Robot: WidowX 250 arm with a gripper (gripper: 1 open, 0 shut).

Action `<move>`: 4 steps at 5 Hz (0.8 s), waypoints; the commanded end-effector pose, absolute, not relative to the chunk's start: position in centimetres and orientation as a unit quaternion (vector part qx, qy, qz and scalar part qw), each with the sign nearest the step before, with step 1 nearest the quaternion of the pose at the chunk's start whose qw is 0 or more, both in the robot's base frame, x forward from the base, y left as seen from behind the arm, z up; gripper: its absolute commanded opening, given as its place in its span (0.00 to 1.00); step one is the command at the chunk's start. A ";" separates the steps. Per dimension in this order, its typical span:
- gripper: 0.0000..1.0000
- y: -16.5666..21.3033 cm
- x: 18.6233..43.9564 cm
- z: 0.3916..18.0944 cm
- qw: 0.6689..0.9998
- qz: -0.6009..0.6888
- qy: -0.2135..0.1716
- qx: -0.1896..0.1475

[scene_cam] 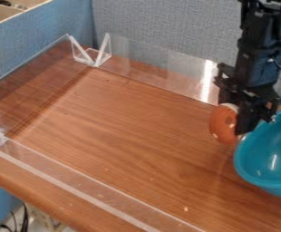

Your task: Put the mushroom in the blue bowl

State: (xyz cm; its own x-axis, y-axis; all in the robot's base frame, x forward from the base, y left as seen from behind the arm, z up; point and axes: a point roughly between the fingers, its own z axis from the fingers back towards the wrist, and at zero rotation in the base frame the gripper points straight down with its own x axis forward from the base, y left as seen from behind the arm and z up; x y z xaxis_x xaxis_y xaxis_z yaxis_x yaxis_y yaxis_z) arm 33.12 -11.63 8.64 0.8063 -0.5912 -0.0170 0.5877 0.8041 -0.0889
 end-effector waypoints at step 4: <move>0.00 -15.4 32.1 14.5 0.898 -0.435 -0.040 -0.048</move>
State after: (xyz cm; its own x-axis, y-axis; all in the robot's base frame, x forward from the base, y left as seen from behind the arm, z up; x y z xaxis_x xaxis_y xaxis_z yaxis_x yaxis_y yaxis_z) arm 31.72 -14.96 11.56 0.6414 -0.7665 0.0321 0.7654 0.6365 -0.0953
